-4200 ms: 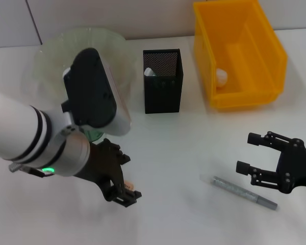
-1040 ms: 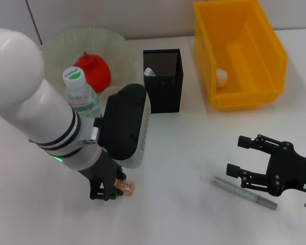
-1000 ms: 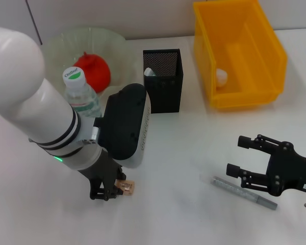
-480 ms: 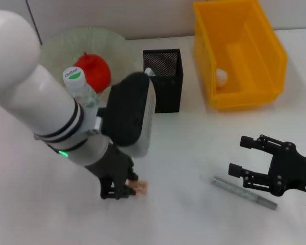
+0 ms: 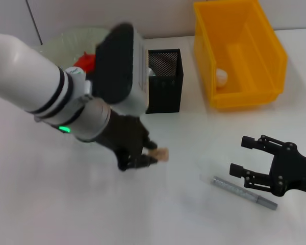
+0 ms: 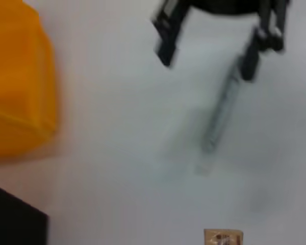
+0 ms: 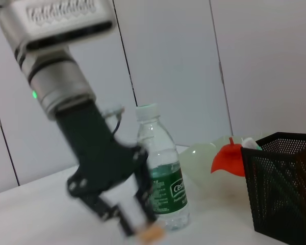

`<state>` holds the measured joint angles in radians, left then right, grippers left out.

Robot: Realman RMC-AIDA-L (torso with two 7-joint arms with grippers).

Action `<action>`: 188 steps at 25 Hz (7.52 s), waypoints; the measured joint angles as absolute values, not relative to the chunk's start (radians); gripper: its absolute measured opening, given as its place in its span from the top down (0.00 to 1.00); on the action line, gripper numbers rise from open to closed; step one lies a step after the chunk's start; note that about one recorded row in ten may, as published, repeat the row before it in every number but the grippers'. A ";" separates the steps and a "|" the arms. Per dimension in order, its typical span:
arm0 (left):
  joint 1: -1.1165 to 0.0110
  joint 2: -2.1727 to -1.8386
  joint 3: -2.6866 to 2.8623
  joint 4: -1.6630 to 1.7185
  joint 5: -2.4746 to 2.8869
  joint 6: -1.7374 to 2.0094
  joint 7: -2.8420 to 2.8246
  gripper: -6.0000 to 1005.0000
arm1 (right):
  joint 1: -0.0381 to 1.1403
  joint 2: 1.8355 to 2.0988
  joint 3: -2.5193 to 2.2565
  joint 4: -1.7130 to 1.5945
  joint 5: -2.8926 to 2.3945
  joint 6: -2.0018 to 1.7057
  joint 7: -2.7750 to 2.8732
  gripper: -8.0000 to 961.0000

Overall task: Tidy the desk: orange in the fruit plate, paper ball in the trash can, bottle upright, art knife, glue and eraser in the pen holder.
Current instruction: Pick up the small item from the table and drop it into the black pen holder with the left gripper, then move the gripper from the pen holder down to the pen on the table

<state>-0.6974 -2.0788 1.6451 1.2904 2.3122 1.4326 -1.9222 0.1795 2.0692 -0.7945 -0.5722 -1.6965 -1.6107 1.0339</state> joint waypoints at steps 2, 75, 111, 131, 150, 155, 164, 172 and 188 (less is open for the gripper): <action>-0.687 -2.078 1.631 1.319 2.288 1.396 -1.945 0.74 | 0.180 2.069 -0.795 -0.572 -1.696 -1.611 1.034 0.17; -0.364 -2.070 1.686 1.528 1.717 0.843 -1.695 0.14 | 0.193 2.068 -0.779 -0.580 -1.690 -1.622 1.041 0.17; -0.282 -2.072 1.363 0.237 1.100 1.522 -0.531 0.14 | 0.524 2.074 -0.876 -1.596 -2.503 -1.985 2.223 0.17; -0.282 -2.073 1.358 0.221 1.097 1.474 -0.531 0.14 | 0.619 2.084 -1.473 -1.593 -2.675 -1.964 2.455 0.17; -0.288 -2.069 1.407 0.221 1.110 1.483 -0.545 0.14 | 0.608 2.089 -1.566 -1.531 -2.678 -1.875 2.529 0.18; -0.290 -2.064 1.427 0.230 1.113 1.483 -0.569 0.14 | 0.607 2.089 -1.568 -1.526 -2.663 -1.868 2.536 0.18; -0.292 -2.059 1.422 0.260 1.170 1.484 -0.610 0.14 | 0.607 2.089 -1.567 -1.524 -2.652 -1.863 2.549 0.18; -0.291 -2.059 1.420 0.262 1.176 1.481 -0.617 0.14 | 0.606 2.089 -1.569 -1.521 -2.652 -1.848 2.554 0.18; -0.295 -2.059 1.420 0.262 1.177 1.479 -0.618 0.14 | 0.616 2.088 -1.610 -1.469 -2.655 -1.801 2.584 0.41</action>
